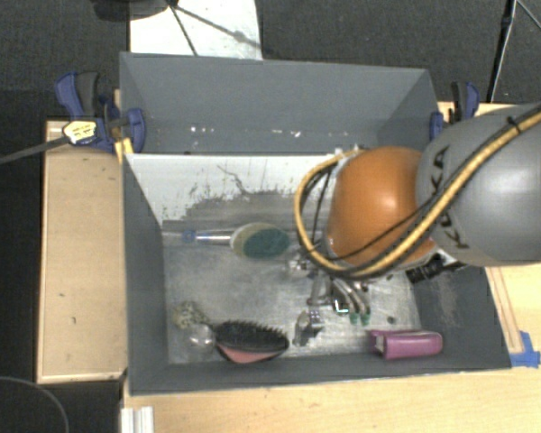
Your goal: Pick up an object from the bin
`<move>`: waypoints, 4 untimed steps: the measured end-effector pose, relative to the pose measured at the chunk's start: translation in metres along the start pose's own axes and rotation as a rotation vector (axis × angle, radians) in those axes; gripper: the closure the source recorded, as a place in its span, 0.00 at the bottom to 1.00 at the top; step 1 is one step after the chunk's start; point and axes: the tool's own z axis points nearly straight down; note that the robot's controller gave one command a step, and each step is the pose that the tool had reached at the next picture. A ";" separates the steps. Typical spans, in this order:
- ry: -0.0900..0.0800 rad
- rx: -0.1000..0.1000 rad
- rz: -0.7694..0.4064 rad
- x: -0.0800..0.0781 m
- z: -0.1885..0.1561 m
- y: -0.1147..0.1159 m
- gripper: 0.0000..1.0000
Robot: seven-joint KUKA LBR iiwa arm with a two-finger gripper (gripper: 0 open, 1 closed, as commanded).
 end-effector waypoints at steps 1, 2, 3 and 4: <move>-0.011 -0.001 -0.091 0.001 0.074 0.058 0.00; -0.011 -0.001 -0.369 -0.005 0.052 0.147 0.00; -0.011 -0.002 -0.236 -0.037 0.053 0.157 0.00; -0.020 0.002 -0.599 -0.004 0.080 0.158 0.00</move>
Offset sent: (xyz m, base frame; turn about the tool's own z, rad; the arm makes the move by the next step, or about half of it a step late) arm -0.0030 0.0641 -0.0836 -0.0927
